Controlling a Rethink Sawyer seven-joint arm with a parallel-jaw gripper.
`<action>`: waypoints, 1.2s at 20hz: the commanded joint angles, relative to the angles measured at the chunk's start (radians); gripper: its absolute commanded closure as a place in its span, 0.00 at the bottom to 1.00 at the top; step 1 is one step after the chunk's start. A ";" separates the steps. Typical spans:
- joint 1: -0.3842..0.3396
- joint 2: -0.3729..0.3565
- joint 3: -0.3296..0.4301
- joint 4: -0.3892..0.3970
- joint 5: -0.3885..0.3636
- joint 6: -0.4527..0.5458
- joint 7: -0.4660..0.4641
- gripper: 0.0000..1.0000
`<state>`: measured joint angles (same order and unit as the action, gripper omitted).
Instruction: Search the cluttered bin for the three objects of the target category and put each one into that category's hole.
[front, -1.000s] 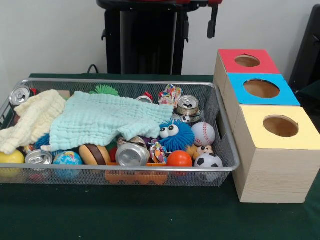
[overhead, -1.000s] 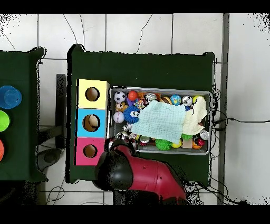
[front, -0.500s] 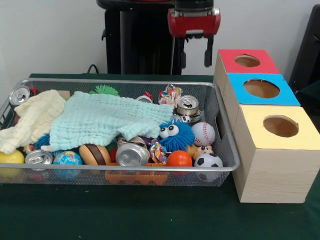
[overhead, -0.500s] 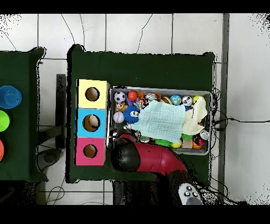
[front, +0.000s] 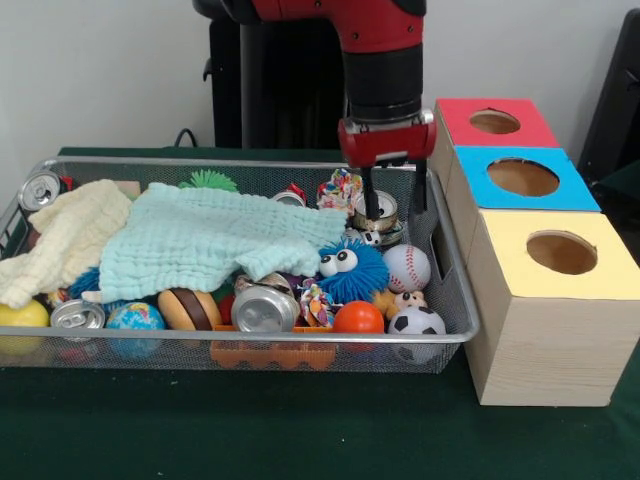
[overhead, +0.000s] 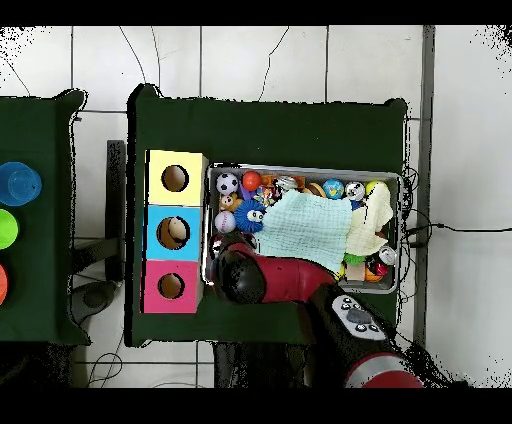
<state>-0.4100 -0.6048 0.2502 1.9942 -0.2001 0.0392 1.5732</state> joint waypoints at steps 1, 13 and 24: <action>-0.044 0.135 0.093 -0.123 -0.090 -0.032 0.043 0.00; -0.047 0.129 0.108 -0.122 -0.114 0.007 0.060 0.00; -0.131 -0.191 0.205 0.134 -0.045 0.144 0.100 0.00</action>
<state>-0.4860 -0.6452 0.3427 2.0548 -0.2717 0.0600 1.5732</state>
